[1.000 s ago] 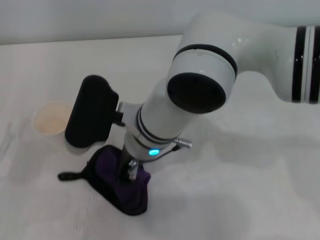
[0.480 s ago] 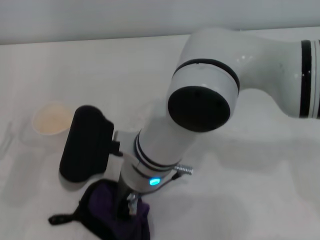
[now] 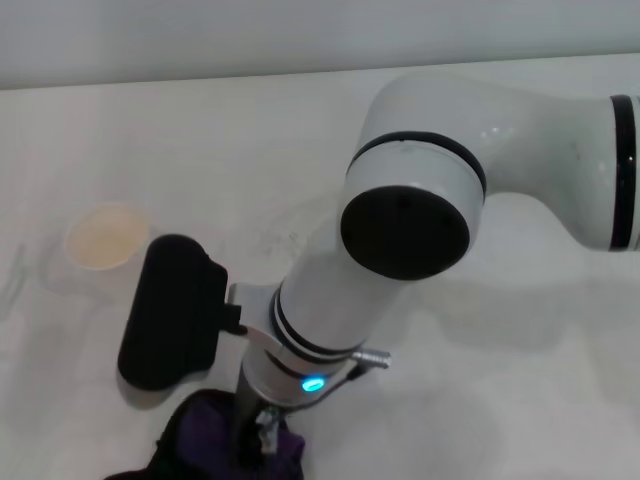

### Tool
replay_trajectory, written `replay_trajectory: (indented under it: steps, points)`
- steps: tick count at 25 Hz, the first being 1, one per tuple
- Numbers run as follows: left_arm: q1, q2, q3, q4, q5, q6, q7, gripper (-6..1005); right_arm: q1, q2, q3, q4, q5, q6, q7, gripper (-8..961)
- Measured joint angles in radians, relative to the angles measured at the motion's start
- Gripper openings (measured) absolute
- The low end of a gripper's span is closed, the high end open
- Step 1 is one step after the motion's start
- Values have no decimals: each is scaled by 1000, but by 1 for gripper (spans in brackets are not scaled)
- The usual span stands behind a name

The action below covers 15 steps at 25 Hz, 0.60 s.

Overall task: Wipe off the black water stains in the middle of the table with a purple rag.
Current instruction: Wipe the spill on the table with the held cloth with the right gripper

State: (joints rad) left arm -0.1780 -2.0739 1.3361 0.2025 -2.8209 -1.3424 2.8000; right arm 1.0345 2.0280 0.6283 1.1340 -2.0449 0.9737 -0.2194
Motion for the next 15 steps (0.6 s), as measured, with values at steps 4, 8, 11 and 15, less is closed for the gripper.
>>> replay_trajectory:
  steps: [4, 8, 11, 15]
  points:
    - [3, 0, 0, 0, 0, 0, 0, 862, 19, 0, 20, -46, -10, -51, 0, 65]
    - [5, 0, 0, -2, -1, 0, 1, 861, 46, 0, 40, -103, -23, -93, 1, 67]
    - [6, 0, 0, -5, -4, 0, 1, 861, 72, 0, 45, -147, -28, -114, 4, 68]
    - [6, 0, 0, -5, -6, 1, 1, 862, 104, 0, 46, -213, -37, -135, 24, 70]
